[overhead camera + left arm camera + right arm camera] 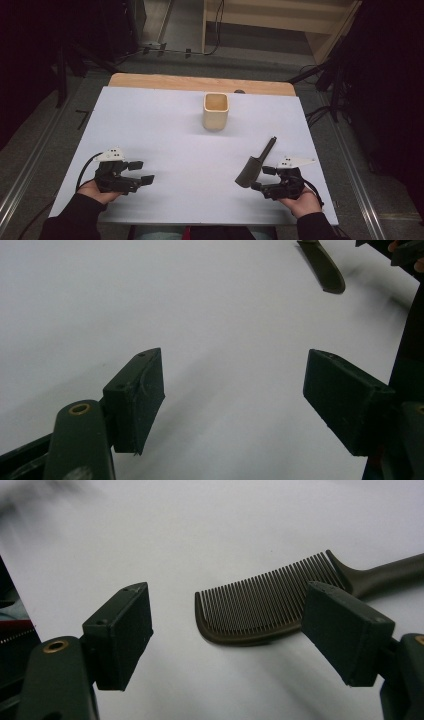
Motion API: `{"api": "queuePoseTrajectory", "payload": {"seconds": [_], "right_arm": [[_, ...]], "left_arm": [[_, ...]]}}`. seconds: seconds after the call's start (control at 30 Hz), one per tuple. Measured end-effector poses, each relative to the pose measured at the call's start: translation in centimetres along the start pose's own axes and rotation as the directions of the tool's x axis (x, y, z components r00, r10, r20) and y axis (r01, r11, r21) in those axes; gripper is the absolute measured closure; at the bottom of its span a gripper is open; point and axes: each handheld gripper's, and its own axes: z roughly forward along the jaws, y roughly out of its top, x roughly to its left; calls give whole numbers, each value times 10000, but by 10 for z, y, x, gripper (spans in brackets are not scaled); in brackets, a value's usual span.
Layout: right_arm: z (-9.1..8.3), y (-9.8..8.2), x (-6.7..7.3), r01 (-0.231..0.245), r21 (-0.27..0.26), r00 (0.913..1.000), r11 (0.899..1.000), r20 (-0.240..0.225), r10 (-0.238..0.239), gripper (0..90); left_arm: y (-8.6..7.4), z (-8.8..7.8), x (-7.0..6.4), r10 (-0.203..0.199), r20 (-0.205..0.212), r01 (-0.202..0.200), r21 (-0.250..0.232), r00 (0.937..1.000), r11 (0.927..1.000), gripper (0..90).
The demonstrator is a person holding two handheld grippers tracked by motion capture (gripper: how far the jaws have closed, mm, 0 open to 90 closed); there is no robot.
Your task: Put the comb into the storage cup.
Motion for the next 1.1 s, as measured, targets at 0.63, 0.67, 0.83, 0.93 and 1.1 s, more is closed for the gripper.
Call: {"api": "queuePoseTrajectory", "payload": {"seconds": [0.63,0.67,0.83,0.93,1.1], "right_arm": [[1,0,-3,-417,196,9991,9989,-56,418,189],[1,0,-3,-444,177,9990,9989,-64,445,189],[0,1,-3,-290,50,9996,9996,-65,290,188],[0,2,-2,-240,45,9997,9997,-106,240,187],[0,2,-2,-145,33,9999,9999,-93,146,178]], "left_arm": [[3,2,0,112,-141,-112,-19,9998,9999,251],[3,2,1,103,-144,-104,-43,9998,9999,251],[3,1,1,121,-112,-121,-3,9999,9999,251],[4,1,0,195,55,-195,-45,9998,9998,240],[5,1,-2,412,259,-410,-89,9988,9991,191]]}}
